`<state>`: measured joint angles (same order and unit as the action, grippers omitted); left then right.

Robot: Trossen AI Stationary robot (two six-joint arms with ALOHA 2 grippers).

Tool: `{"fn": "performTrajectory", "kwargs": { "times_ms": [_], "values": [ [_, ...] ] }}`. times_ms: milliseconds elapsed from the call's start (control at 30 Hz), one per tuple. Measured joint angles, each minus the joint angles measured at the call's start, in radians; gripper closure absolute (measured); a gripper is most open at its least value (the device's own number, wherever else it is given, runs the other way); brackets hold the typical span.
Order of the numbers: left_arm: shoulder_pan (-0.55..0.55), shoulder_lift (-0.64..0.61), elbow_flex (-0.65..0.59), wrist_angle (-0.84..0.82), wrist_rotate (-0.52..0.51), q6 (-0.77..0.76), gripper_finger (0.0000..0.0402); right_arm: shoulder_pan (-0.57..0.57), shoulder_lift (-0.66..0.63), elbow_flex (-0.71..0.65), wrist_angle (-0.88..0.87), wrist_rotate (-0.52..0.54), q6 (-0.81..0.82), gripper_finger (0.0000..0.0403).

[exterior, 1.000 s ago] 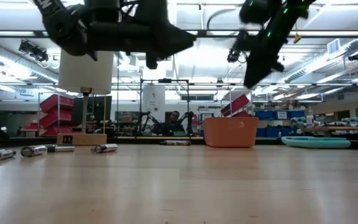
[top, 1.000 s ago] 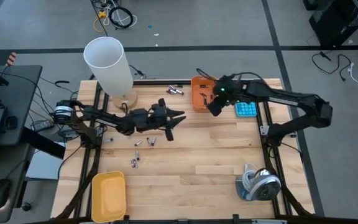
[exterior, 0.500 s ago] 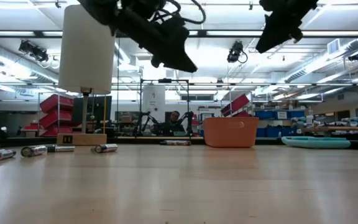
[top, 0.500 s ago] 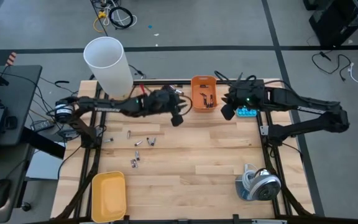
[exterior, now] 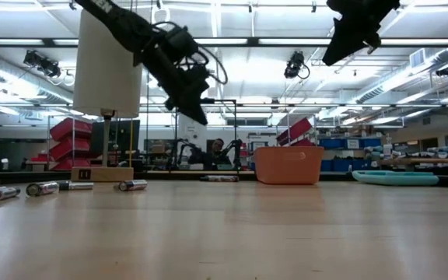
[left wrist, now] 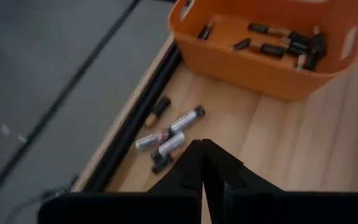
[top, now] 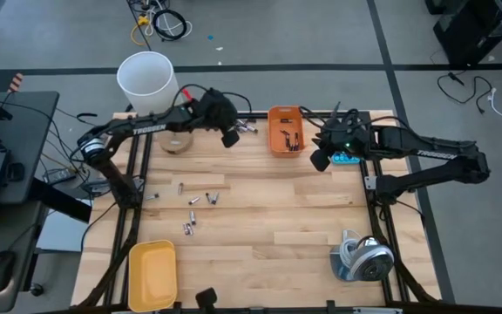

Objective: Sort batteries
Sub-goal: Put the black battery into the orange bin

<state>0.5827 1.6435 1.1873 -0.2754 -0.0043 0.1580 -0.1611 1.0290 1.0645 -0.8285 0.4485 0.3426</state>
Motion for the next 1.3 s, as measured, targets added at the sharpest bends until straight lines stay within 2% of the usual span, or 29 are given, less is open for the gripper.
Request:
{"fn": "performTrajectory", "kwargs": {
  "times_ms": [267,333,433,667,800,1033,1167,1300],
  "values": [
    [0.038,0.102,0.0,0.008,0.021,-0.036,0.04,0.031,0.0,0.0,-0.063,0.004,0.005,0.0388],
    [0.037,0.13,0.0,0.027,-0.006,-0.047,0.04,0.037,0.0,0.0,-0.065,0.004,0.005,0.0399],
    [0.036,0.157,0.0,0.068,-0.069,-0.063,0.0401,0.041,0.0,0.0,-0.067,0.004,0.006,0.0396],
    [0.027,0.18,0.0,0.106,-0.083,-0.065,0.0401,0.043,0.0,0.0,-0.072,0.005,0.005,0.0401],
    [0.014,0.18,0.0,0.101,-0.127,-0.07,0.0401,0.043,0.0,0.0,-0.072,0.007,0.004,0.0402],
    [-0.043,0.18,0.0,0.101,-0.163,-0.09,0.0401,0.043,0.0,-0.047,-0.06,0.008,0.006,0.0402],
    [-0.073,0.18,0.0,0.103,-0.278,-0.172,0.0401,0.043,0.0,-0.073,-0.039,0.007,0.028,0.0402],
    [-0.103,0.18,0.0,0.104,-0.302,-0.243,0.0401,0.043,0.0,-0.083,0.007,0.007,0.019,0.0402]
  ]
}}
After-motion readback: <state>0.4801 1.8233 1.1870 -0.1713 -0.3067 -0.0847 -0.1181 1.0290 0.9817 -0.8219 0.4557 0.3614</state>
